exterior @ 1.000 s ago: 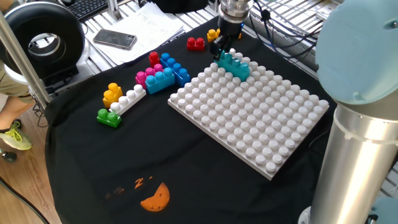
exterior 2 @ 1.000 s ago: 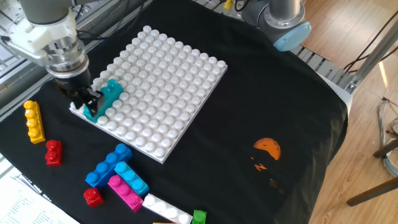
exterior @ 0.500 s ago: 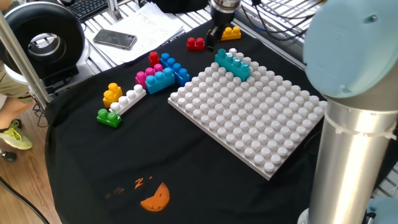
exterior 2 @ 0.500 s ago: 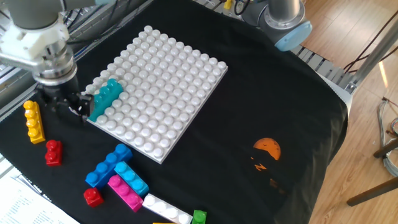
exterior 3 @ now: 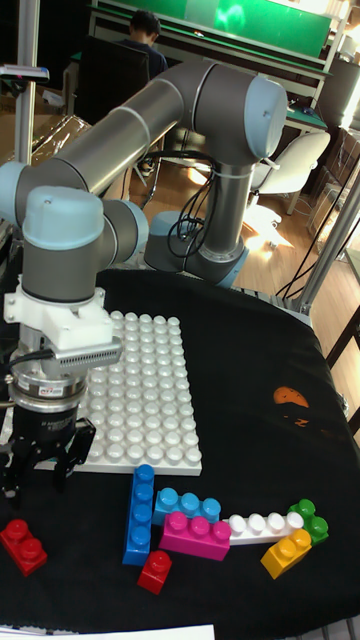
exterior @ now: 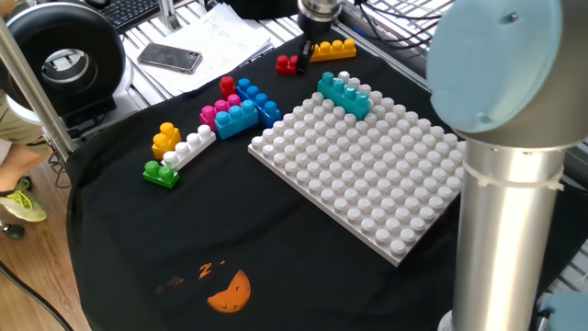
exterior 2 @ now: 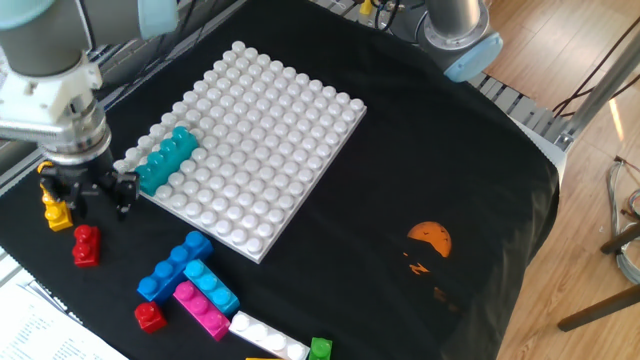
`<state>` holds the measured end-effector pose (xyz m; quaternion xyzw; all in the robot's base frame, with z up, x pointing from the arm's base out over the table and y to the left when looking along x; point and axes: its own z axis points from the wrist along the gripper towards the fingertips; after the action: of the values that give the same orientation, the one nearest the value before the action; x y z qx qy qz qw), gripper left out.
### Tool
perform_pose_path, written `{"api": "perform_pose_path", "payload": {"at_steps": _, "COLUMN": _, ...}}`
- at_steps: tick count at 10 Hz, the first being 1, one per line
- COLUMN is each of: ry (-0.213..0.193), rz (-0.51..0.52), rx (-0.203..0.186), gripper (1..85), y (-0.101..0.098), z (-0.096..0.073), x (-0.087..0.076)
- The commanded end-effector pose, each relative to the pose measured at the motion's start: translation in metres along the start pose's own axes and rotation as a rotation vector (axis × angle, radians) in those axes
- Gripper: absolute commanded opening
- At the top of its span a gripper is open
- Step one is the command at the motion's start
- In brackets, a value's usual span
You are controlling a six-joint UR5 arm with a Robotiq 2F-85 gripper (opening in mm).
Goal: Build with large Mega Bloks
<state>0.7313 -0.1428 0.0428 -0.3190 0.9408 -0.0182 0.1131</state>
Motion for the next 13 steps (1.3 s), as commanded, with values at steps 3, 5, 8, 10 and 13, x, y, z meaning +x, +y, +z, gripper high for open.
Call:
{"api": "perform_pose_path", "payload": {"at_steps": 3, "ry": -0.029, "rz": -0.086, "rx": 0.019, "gripper": 64.7, "y": -0.021, "z": 0.018, "x": -0.024}}
{"api": "perform_pose_path", "payload": {"at_steps": 5, "ry": -0.041, "rz": -0.098, "rx": 0.012, "gripper": 66.7, "y": -0.022, "z": 0.029, "x": -0.03}}
{"api": "perform_pose_path", "payload": {"at_steps": 8, "ry": -0.045, "rz": -0.093, "rx": -0.009, "gripper": 62.3, "y": -0.015, "z": 0.036, "x": -0.035}}
{"api": "perform_pose_path", "payload": {"at_steps": 10, "ry": -0.037, "rz": -0.085, "rx": -0.026, "gripper": 58.0, "y": -0.01, "z": 0.039, "x": -0.036}}
{"api": "perform_pose_path", "payload": {"at_steps": 13, "ry": -0.027, "rz": -0.056, "rx": -0.057, "gripper": 42.3, "y": -0.002, "z": 0.044, "x": -0.033}}
